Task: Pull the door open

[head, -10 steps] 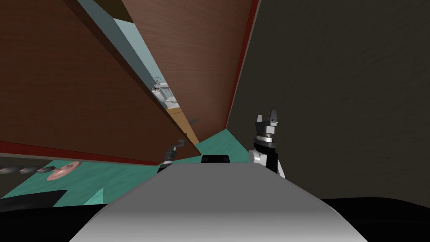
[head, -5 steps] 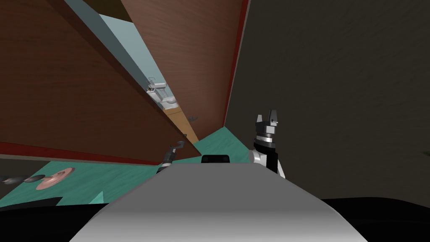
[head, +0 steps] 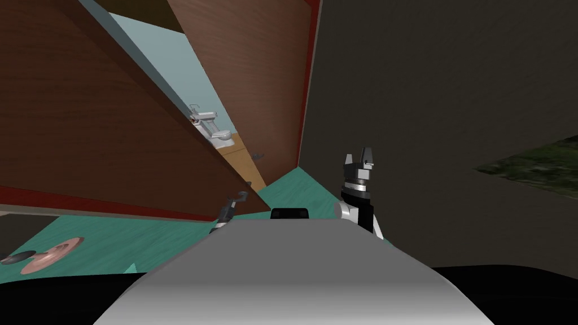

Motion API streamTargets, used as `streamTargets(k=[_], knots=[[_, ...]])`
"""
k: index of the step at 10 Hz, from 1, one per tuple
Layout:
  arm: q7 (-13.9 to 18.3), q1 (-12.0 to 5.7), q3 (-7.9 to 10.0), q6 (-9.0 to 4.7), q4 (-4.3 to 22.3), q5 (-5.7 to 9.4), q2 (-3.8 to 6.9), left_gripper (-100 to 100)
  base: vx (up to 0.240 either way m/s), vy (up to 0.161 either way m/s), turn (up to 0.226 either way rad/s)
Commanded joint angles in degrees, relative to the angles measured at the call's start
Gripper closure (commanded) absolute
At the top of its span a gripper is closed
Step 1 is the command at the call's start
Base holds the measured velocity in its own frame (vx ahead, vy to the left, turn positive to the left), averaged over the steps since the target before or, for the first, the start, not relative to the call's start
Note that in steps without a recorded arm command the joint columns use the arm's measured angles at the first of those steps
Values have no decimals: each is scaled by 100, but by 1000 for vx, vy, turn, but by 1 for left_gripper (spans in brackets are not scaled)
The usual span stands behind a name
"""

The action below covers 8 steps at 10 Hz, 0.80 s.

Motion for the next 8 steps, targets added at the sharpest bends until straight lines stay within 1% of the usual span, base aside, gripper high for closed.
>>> streamTargets(k=[1, 2, 3, 4, 5, 7, 8], knots=[[55, 107, -110, -108, -74, -53, 4, 100, -237, 42, -153], [82, 128, -140, -183, -44, -66, 23, 100, -210, 39, -124], [63, 164, -62, -35, -158, -22, 65, 100, -92, 28, -14], [86, 152, -98, -71, -98, -42, 75, 100, -162, 6, -159], [97, 134, -111, -100, -65, -49, 82, 100, -245, 34, -192], [136, 70, -160, -205, 55, -76, 104, 100, -271, 48, -208], [143, 59, -169, -224, 76, -80, 108, 100, -208, 46, -138]])
